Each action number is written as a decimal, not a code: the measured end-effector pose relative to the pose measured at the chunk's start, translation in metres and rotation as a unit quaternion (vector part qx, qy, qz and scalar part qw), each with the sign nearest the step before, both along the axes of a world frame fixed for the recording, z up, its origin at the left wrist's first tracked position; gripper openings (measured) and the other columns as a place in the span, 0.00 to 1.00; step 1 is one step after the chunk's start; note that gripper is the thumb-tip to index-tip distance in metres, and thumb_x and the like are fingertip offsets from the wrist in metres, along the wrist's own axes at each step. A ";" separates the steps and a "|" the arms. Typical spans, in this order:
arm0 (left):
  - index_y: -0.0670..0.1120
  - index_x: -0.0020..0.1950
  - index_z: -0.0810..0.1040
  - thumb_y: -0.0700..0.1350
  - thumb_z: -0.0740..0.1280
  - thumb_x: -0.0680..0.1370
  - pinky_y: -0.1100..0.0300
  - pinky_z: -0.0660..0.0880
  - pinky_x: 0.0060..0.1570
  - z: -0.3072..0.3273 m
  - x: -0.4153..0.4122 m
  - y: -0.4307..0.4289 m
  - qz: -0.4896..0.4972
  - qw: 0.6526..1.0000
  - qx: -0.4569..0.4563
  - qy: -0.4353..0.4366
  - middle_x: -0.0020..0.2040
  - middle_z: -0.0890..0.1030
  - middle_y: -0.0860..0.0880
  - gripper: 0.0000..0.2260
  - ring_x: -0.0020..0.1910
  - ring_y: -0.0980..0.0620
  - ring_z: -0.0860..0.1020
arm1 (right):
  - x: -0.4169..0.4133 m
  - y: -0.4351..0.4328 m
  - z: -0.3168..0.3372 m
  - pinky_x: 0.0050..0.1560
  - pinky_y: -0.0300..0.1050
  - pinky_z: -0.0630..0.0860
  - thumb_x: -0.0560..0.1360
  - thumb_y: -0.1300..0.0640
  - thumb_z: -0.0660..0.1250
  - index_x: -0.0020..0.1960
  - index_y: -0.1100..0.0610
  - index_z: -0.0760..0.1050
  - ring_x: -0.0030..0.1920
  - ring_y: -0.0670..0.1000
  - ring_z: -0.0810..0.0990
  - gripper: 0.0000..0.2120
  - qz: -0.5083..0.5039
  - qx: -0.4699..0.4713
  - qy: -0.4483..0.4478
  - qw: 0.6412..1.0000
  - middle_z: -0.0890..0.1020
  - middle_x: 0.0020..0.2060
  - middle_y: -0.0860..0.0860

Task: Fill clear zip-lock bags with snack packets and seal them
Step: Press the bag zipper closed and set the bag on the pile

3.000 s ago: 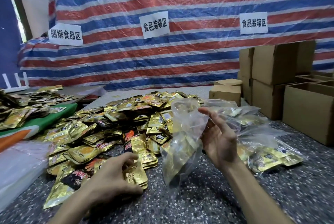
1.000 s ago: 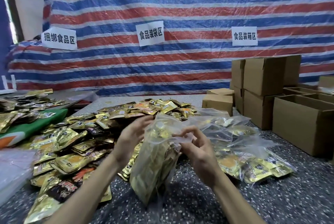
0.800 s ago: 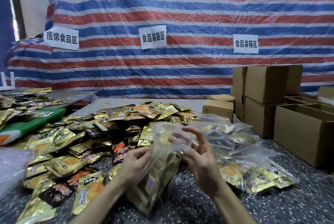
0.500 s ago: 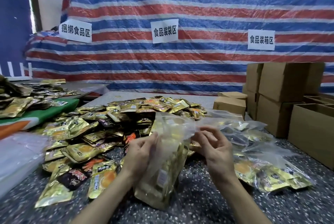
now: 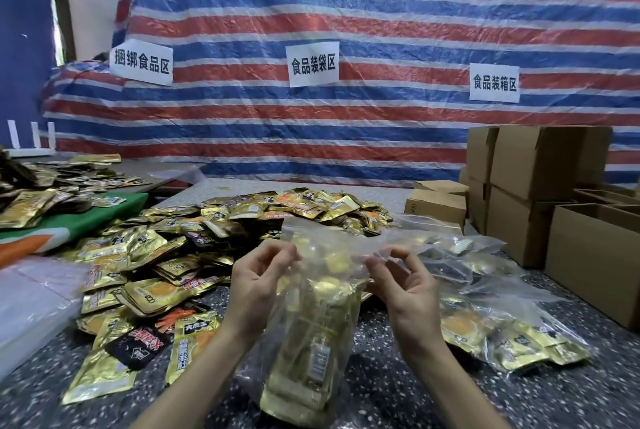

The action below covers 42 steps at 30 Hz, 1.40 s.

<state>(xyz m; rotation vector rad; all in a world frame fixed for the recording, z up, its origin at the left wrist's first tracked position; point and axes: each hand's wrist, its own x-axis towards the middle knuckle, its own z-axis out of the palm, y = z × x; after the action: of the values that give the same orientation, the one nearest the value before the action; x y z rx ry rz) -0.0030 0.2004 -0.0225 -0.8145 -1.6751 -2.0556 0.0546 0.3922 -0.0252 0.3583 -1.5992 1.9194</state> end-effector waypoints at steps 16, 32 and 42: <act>0.48 0.40 0.80 0.53 0.67 0.77 0.57 0.72 0.27 0.047 -0.022 -0.011 0.007 0.998 0.036 0.057 0.29 0.75 0.47 0.11 0.26 0.50 0.73 | -0.030 0.005 0.042 0.44 0.46 0.81 0.75 0.55 0.63 0.61 0.62 0.73 0.43 0.56 0.84 0.17 0.075 -0.018 0.015 0.997 0.86 0.45 0.60; 0.46 0.42 0.81 0.53 0.63 0.80 0.66 0.74 0.32 0.041 -0.017 -0.020 0.088 0.989 0.017 0.115 0.35 0.80 0.47 0.14 0.32 0.55 0.77 | -0.026 0.023 0.043 0.39 0.47 0.83 0.75 0.52 0.67 0.46 0.62 0.84 0.40 0.56 0.85 0.13 -0.023 0.098 0.065 0.993 0.87 0.44 0.58; 0.45 0.41 0.84 0.59 0.70 0.74 0.64 0.73 0.32 0.038 -0.013 -0.021 0.016 0.994 0.078 0.072 0.34 0.80 0.45 0.17 0.33 0.52 0.76 | -0.013 0.016 0.047 0.46 0.60 0.76 0.68 0.35 0.74 0.43 0.57 0.84 0.40 0.55 0.79 0.23 -0.011 0.064 0.057 0.996 0.85 0.43 0.58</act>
<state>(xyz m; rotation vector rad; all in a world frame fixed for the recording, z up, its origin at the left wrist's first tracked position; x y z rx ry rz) -0.0162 0.1794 0.0153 -0.8562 -1.4232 -2.0235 0.0420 0.4080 0.0221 0.4923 -1.6470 1.7535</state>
